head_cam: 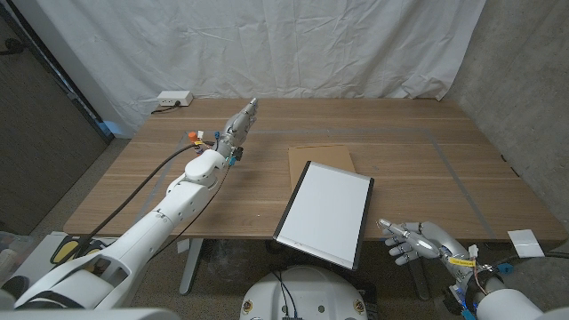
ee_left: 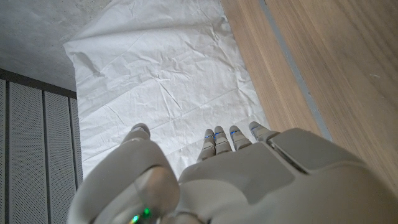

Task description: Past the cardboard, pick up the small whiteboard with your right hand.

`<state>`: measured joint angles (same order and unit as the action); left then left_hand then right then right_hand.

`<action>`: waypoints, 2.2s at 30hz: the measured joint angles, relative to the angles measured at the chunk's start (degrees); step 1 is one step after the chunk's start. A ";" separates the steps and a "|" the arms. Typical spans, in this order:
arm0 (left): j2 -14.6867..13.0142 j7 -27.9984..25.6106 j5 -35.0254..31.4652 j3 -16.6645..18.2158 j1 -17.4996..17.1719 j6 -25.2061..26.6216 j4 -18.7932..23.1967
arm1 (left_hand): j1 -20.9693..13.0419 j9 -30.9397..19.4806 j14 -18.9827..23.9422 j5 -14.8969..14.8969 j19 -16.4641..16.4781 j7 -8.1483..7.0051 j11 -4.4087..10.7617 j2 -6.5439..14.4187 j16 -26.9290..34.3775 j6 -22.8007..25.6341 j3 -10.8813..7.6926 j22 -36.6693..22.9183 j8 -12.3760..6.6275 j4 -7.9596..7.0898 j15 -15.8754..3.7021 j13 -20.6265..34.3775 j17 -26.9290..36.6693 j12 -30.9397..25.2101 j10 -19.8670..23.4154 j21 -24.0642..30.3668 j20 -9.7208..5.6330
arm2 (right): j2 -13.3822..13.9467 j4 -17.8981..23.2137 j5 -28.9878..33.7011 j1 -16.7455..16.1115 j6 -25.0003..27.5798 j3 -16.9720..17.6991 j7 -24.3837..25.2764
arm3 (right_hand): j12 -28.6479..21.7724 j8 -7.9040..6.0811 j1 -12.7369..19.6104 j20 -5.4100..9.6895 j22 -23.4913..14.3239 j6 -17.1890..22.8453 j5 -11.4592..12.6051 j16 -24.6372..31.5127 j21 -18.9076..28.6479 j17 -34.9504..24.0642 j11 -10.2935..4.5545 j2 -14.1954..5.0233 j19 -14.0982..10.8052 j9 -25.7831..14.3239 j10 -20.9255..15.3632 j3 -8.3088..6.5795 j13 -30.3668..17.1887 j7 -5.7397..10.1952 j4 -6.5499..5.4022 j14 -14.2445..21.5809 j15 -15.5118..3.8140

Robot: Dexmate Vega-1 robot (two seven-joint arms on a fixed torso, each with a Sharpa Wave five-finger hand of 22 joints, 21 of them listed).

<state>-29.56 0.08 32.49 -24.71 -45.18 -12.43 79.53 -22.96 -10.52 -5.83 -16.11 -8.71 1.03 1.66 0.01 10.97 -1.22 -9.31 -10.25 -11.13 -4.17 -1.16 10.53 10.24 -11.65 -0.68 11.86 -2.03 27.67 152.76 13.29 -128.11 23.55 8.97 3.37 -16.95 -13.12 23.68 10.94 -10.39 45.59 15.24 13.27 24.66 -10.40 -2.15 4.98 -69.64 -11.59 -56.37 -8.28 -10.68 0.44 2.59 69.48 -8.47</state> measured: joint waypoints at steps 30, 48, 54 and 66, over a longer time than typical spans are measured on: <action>0.65 1.70 0.78 0.36 1.97 -0.87 -4.05 | -0.31 0.00 -0.51 0.00 -0.44 -0.21 0.31 0.31 -0.44 -0.22 -0.01 0.00 0.00 -0.01 0.11 0.00 0.00 0.00 -0.31 -0.22 0.00 | 6.96 1.96 -15.92 6.05 15.43 -0.60 1.93 | 2.11 1.54 -2.85 -0.19 -0.01 -2.85 -0.66 -2.30 -2.19 -0.14 0.83 1.49 1.45 -0.28 3.29 1.96 -0.13 -0.42 -1.04 -3.50 2.03; 1.19 2.53 0.99 0.32 3.31 -1.43 -6.23 | -0.06 0.00 -0.51 0.00 -0.44 -0.21 0.10 0.56 -0.44 -0.21 0.04 0.00 0.00 0.00 0.11 0.00 0.00 0.00 -0.52 -0.22 0.00 | 10.74 1.10 -25.25 9.09 16.69 -0.58 4.57 | 2.55 1.54 -1.85 -0.50 -0.01 -3.34 -0.66 -2.69 -3.07 -0.14 0.94 1.26 2.37 -0.27 4.21 2.02 -0.12 -0.55 -0.62 -4.93 2.44; 1.13 2.55 1.00 0.40 3.35 -1.49 -6.33 | -0.06 0.00 -0.51 0.00 -0.43 -0.21 0.10 0.56 -0.44 -0.21 0.39 0.00 0.00 -0.08 0.11 0.00 0.00 0.00 -0.51 -0.22 0.00 | 11.09 0.87 -28.52 9.37 16.40 -0.52 4.75 | 2.55 1.54 -1.47 -0.50 -0.02 -3.34 -0.66 -2.69 -3.27 -0.14 0.93 0.87 2.37 -0.27 4.20 1.84 -0.12 -0.55 -0.45 -4.92 2.43; 1.08 2.87 1.33 0.63 3.35 -1.71 -6.72 | -0.06 0.00 -0.51 0.00 -0.43 -0.21 0.10 0.55 -0.44 -0.21 0.39 0.00 0.00 -0.09 0.11 0.00 0.00 0.00 -0.51 -0.22 0.00 | 13.45 -0.15 -35.01 10.62 16.25 0.78 4.47 | 2.98 1.54 -0.13 -0.50 -0.15 -3.53 -0.66 -2.68 -3.71 -0.13 0.49 0.75 2.36 -0.27 5.03 1.63 -0.12 0.31 0.24 -5.03 1.91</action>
<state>-28.48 2.94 33.82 -24.08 -41.83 -14.14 72.81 -23.02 -10.52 -6.34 -16.11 -9.14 0.82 1.76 0.56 10.53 -1.43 -8.92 -10.25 -11.13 -4.25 -1.05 10.53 10.24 -11.65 -1.19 11.64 -2.03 41.13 152.60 -21.73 -117.49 39.80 9.75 7.84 -13.97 -11.58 23.55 10.43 -10.54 42.05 14.58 10.58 20.95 -10.53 -1.66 5.73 -67.27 -11.86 -51.33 -6.65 -10.79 0.75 2.83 64.45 -6.56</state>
